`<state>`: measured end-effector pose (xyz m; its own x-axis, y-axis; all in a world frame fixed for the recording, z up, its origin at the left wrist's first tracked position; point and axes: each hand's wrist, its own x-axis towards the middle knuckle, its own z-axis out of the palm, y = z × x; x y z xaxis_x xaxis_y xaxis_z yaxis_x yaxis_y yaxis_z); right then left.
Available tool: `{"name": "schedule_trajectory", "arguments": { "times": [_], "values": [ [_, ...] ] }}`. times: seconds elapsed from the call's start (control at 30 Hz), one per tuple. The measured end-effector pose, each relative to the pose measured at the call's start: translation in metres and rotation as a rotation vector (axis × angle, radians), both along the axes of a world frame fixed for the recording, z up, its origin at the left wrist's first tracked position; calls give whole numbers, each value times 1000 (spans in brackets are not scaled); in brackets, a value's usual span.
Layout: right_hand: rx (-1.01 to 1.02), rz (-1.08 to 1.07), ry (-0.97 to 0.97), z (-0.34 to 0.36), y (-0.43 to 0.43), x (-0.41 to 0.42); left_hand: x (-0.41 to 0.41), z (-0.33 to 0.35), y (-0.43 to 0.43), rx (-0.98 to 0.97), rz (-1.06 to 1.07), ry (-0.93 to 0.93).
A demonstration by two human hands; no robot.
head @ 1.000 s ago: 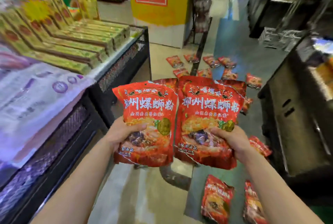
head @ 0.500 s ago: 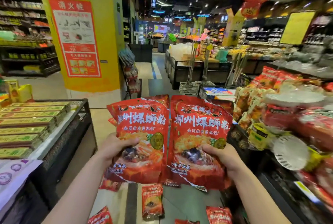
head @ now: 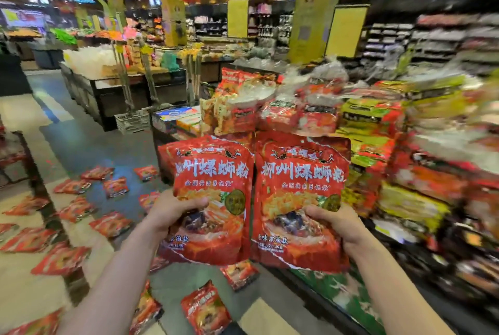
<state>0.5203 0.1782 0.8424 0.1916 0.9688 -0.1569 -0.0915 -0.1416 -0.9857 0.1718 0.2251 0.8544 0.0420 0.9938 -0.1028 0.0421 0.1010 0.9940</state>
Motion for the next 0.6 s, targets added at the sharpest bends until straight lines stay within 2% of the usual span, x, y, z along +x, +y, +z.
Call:
{"name": "schedule_trajectory", "arguments": {
  "times": [0.3,0.6],
  "values": [
    [1,-411,-15,-9,-175,191,233,8,-37,-54,-487,-11],
    [-43,-723,113,-29,-397,354,484,-14,-171,-103,-795,51]
  ]
}}
